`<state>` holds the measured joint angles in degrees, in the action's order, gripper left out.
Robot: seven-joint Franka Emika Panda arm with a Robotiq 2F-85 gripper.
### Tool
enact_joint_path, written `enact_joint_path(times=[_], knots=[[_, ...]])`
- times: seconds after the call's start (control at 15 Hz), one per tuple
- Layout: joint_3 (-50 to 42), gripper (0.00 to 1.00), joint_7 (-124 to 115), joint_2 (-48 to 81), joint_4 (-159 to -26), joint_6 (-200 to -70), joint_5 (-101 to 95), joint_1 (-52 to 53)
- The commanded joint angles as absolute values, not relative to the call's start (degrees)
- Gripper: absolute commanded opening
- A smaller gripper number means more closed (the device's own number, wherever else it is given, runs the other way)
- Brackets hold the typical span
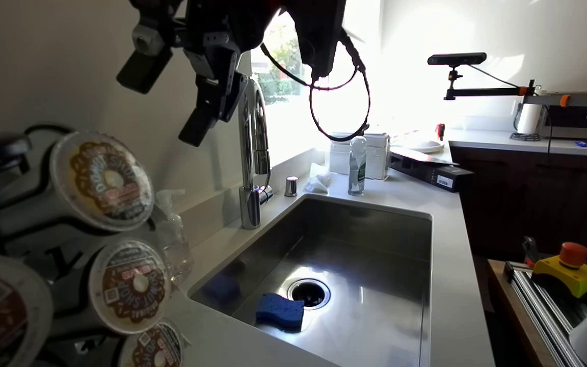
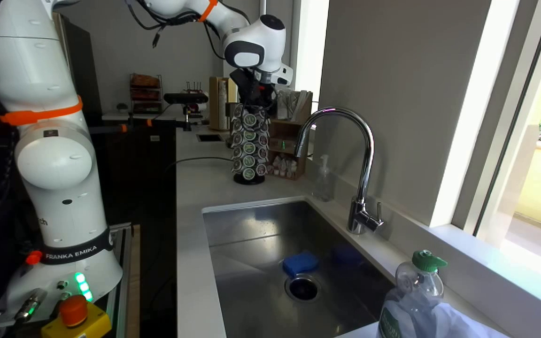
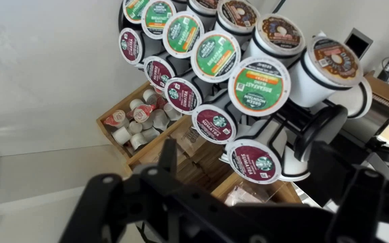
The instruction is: Remove one small white cup from the holder and place it on top of the rack
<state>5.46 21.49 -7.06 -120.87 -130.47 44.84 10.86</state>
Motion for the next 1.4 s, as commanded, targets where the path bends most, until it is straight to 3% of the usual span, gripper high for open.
enact_joint_path(times=[0.0, 1.33], knots=[[6.4, 1.00, 21.7, -6.2, -122.2, -133.4, 52.4, 11.1], [7.6, 1.00, 22.1, -8.9, -128.0, -133.2, 60.7, 10.6]])
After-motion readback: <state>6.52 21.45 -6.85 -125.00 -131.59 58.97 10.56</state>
